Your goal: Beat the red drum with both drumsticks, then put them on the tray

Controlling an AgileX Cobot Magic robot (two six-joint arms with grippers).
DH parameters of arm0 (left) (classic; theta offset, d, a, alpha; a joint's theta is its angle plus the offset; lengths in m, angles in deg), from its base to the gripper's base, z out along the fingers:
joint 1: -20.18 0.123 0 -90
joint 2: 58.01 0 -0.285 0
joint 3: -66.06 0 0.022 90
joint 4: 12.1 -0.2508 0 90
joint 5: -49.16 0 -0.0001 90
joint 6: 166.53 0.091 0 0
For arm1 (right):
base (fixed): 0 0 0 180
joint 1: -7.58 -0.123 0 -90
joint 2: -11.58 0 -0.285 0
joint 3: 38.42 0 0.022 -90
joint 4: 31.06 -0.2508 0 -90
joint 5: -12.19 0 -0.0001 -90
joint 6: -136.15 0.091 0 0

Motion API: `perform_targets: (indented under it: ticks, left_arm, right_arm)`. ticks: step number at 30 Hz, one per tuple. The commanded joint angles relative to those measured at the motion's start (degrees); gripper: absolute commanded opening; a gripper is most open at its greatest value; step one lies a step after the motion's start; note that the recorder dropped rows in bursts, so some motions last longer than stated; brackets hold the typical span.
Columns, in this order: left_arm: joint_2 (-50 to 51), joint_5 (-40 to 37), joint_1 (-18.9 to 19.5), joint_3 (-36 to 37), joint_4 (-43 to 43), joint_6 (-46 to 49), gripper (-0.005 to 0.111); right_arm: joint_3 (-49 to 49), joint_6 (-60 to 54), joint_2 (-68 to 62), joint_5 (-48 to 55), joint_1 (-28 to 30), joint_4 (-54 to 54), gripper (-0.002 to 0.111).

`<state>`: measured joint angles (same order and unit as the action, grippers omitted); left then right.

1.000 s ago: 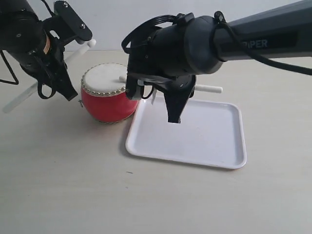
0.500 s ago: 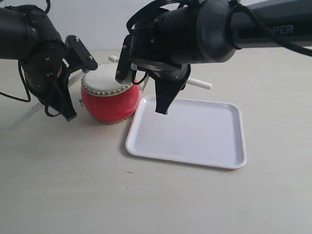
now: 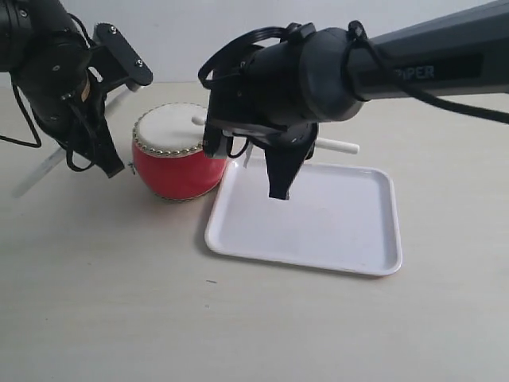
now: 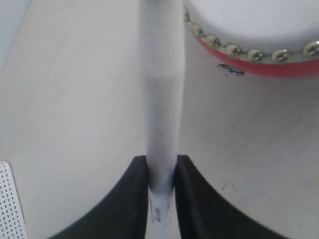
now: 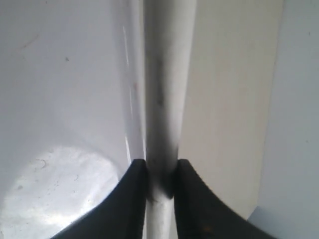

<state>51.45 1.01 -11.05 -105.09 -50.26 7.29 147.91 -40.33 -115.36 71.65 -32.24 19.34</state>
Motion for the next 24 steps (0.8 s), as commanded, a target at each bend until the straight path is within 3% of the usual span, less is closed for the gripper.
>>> perform_targets:
  ticks: [1, 4, 10, 15, 18, 24]
  left_arm:
    - [3.4, -0.56, -0.16, -0.38, 0.51, 0.06, 0.0]
    - [7.38, -1.27, -0.16, -0.38, 0.37, 1.81, 0.0]
    - [10.26, -10.42, -0.16, -0.65, -4.85, 1.1, 0.0]
    - [7.44, -3.46, -0.42, -3.14, -4.02, -5.21, 0.0]
    - [2.14, 2.44, -2.43, -3.14, -3.29, -8.4, 0.0]
    - [-6.04, 8.28, -5.53, -3.26, 2.98, -9.48, 0.0]
  right_arm:
    - [0.38, 3.28, 4.17, -1.74, 0.17, 0.68, 0.0]
    - [0.38, 7.22, 6.15, -3.75, 0.17, 0.67, 0.0]
    - [0.38, 8.45, 6.32, -3.91, 0.17, -0.57, 0.0]
    - [0.38, 15.08, 6.32, -4.48, 2.4, -4.49, 0.0]
    - [0.38, 12.79, 6.32, -7.79, 8.04, -14.8, 0.0]
    - [0.38, 7.64, 6.32, -7.34, 12.22, -22.2, 0.0]
